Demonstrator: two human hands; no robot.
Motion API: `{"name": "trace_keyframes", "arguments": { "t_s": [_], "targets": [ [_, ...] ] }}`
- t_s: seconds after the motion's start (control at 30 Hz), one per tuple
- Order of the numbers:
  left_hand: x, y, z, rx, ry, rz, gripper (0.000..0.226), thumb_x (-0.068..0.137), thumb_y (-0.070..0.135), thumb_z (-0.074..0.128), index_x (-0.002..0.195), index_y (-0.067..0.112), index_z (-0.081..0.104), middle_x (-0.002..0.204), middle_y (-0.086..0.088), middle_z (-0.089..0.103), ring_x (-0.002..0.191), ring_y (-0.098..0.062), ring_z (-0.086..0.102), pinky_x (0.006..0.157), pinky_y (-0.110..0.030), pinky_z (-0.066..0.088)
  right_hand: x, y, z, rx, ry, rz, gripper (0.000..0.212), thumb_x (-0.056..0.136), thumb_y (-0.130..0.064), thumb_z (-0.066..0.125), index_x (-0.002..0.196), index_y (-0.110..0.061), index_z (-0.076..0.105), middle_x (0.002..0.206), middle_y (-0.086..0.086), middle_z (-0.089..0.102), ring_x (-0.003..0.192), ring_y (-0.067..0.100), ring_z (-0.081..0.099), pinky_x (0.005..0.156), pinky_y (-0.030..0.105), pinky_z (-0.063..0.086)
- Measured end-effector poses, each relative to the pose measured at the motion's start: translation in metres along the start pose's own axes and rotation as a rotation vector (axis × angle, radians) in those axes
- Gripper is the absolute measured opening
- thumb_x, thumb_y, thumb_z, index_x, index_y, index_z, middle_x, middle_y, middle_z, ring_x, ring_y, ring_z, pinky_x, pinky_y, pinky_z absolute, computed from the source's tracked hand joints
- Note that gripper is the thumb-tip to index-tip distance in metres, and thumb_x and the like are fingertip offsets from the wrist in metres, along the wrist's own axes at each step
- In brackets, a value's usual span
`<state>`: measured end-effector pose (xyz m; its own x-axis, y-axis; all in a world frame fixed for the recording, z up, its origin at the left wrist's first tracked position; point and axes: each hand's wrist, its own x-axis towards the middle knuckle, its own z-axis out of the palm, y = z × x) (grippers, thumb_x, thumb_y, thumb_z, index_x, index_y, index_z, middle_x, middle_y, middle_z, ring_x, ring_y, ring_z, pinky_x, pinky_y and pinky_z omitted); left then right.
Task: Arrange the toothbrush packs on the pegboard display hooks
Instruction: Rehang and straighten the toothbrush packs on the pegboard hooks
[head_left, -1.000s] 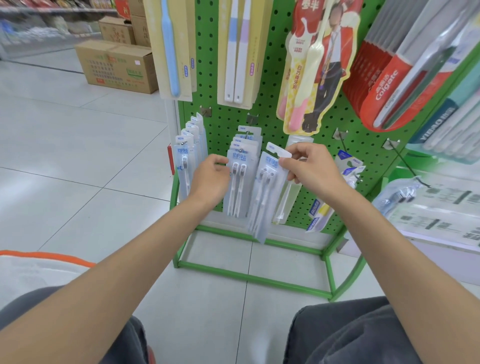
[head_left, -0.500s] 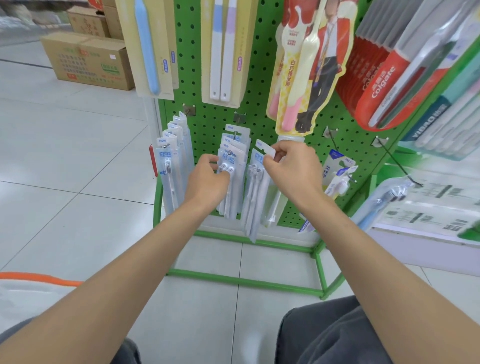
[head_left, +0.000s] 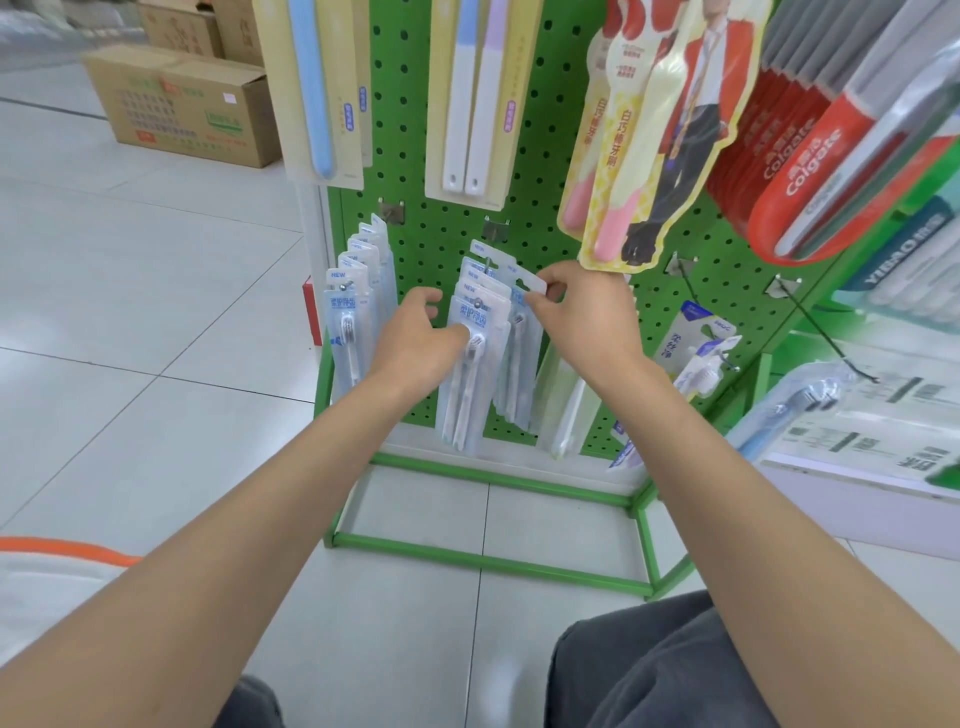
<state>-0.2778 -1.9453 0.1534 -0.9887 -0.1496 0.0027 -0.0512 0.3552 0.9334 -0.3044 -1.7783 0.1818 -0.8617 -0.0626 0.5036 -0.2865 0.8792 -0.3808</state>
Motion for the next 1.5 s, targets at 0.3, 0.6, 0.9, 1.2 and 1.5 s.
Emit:
{"name": "trace_keyframes", "arguments": {
  "t_s": [0.3,0.6,0.9,1.2,1.5],
  "targets": [
    [0.011,-0.008,-0.003,0.015,-0.158,0.053,0.074,0.092,0.016,0.059,0.155,0.028,0.022,0.156,0.007,0.034,0.130,-0.016,0.045,0.105,-0.036,0.041,0.023,-0.002,0.005,-0.026,-0.164,0.019,0.016,0.093,-0.020,0.061,0.088,-0.005,0.067,0.075,0.009,0.057,0.064,0.025,0.047,0.056,0.027,0.036],
    [0.016,-0.011,-0.005,-0.024,-0.222,0.093,0.070,0.092,0.012,0.058,0.153,0.028,0.027,0.150,0.010,0.042,0.105,-0.006,0.062,0.085,-0.022,0.049,0.032,-0.004,0.010,0.184,-0.288,-0.027,0.017,0.092,-0.011,0.059,0.096,-0.001,0.072,0.092,0.026,0.068,0.068,0.033,0.052,0.065,0.035,0.050],
    [0.013,-0.009,-0.004,-0.050,-0.236,0.114,0.062,0.093,0.007,0.055,0.148,0.031,0.038,0.130,0.016,0.057,0.104,0.001,0.059,0.082,-0.018,0.047,0.033,0.001,0.010,0.094,-0.209,-0.005,0.037,0.097,-0.002,0.042,0.128,-0.013,0.061,0.113,0.006,0.063,0.099,0.020,0.060,0.079,0.027,0.048],
    [0.015,-0.009,0.000,-0.038,-0.214,0.122,0.062,0.091,0.006,0.056,0.146,0.030,0.040,0.131,0.012,0.059,0.105,-0.009,0.062,0.096,-0.034,0.051,0.044,0.002,0.018,-0.044,-0.260,-0.029,0.039,0.101,-0.026,0.050,0.140,-0.020,0.052,0.124,0.006,0.062,0.100,0.026,0.061,0.085,0.034,0.048],
    [0.016,-0.009,-0.001,-0.044,-0.206,0.114,0.067,0.091,0.006,0.057,0.150,0.028,0.035,0.138,0.008,0.053,0.107,-0.009,0.061,0.085,-0.024,0.050,0.047,0.001,0.025,0.026,-0.133,0.018,0.021,0.098,-0.022,0.055,0.101,-0.012,0.073,0.095,0.000,0.069,0.089,0.022,0.063,0.068,0.026,0.037]
  ]
}}
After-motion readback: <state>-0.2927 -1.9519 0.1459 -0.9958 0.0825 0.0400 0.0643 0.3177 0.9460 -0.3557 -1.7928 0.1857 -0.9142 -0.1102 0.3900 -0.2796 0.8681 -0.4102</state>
